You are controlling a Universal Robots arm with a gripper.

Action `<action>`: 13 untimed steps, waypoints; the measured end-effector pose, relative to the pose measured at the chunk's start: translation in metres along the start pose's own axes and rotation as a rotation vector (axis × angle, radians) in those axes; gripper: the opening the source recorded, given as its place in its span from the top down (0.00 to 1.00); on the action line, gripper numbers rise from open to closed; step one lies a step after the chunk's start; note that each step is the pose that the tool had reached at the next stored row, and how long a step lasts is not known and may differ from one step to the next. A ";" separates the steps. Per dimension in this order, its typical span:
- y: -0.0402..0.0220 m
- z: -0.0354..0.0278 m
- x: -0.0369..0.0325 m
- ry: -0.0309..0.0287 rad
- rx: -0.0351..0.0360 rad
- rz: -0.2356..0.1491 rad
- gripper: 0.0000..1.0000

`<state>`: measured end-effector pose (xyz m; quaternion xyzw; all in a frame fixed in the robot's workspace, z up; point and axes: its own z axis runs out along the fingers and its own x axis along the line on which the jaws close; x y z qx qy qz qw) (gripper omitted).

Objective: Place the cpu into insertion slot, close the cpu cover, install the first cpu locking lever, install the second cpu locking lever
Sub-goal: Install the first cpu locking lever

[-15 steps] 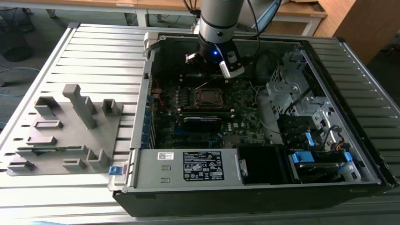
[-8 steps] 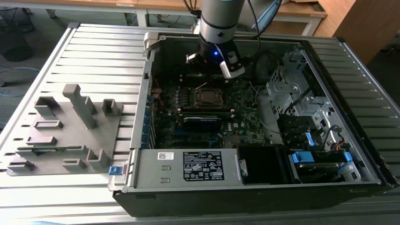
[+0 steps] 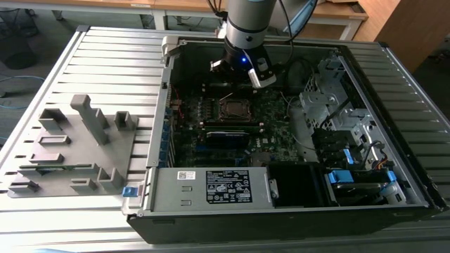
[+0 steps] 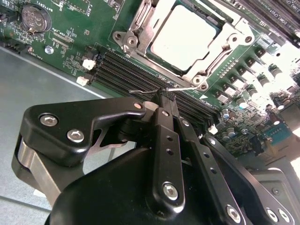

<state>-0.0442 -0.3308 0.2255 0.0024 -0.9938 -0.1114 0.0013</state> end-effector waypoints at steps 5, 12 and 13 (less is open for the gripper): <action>0.0010 0.0008 0.0000 0.0000 -0.0001 0.000 0.90; 0.0012 0.0021 -0.0001 0.0001 0.0001 0.000 0.90; 0.0012 0.0021 -0.0001 0.0000 0.0000 0.000 0.90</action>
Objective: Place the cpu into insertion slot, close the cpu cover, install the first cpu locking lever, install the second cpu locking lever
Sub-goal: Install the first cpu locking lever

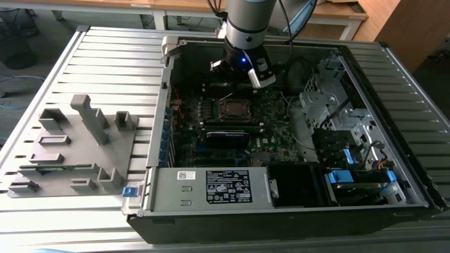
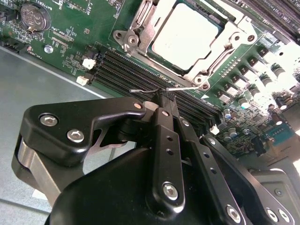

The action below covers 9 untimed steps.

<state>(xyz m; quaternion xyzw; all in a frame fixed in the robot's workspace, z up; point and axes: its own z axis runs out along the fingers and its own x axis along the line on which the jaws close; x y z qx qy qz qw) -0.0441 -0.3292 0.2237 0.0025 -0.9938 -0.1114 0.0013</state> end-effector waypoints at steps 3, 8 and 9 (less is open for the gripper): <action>0.0000 0.0002 -0.0004 0.0000 -0.0001 0.000 0.90; -0.0002 0.0006 -0.0031 0.0000 -0.0001 0.000 0.90; -0.0001 0.0006 -0.0031 0.0000 -0.0001 0.000 0.90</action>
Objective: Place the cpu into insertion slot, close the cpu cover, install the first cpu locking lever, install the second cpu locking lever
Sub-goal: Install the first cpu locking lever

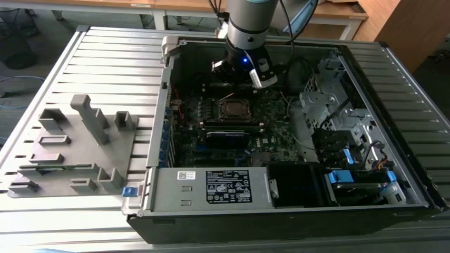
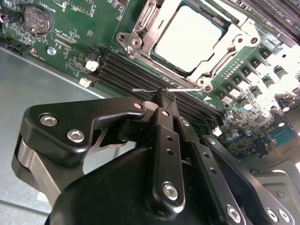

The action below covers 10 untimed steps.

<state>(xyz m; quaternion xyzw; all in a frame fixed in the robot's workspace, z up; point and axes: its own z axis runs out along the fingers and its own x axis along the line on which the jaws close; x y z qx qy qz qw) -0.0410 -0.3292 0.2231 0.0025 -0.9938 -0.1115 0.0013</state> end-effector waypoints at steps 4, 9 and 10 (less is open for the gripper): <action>-0.0002 0.0011 -0.0001 -0.0001 0.0006 0.000 0.90; -0.0001 0.0022 -0.0001 -0.0002 0.0012 0.001 0.90; 0.0000 0.0024 -0.0002 -0.0001 0.0012 0.001 0.90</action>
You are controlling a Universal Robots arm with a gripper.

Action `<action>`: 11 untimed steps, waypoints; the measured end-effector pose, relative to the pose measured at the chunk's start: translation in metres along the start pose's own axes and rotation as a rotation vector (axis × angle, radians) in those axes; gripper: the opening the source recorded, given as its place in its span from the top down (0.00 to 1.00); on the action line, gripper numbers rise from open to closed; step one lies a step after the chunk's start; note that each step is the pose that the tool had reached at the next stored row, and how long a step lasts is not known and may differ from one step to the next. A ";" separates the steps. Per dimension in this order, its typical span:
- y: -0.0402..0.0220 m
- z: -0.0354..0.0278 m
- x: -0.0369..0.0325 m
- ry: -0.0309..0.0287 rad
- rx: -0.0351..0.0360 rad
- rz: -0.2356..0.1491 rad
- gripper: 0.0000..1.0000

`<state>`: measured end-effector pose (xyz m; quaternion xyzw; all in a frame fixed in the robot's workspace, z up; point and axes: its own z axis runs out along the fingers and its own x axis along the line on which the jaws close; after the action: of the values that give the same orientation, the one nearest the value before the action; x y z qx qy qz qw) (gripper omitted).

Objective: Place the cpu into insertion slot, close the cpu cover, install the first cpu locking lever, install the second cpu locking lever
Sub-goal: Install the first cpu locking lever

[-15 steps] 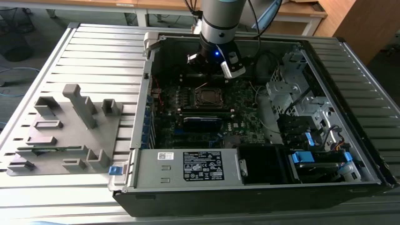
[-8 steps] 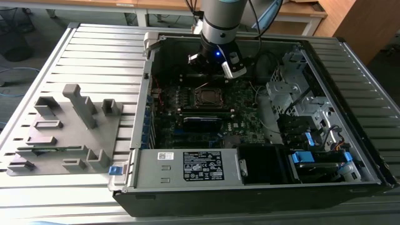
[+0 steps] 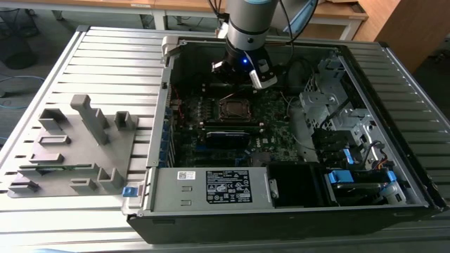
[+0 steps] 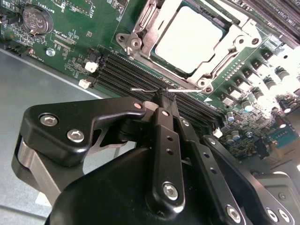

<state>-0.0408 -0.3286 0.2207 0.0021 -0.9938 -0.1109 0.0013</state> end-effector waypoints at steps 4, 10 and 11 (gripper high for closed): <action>0.0002 0.0009 -0.0020 0.0000 0.0011 0.000 0.90; -0.0003 0.0037 -0.0023 0.0001 0.0019 0.000 0.90; -0.0004 0.0045 -0.0023 0.0001 0.0021 0.000 0.90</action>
<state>-0.0385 -0.3281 0.2162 0.0021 -0.9939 -0.1098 0.0013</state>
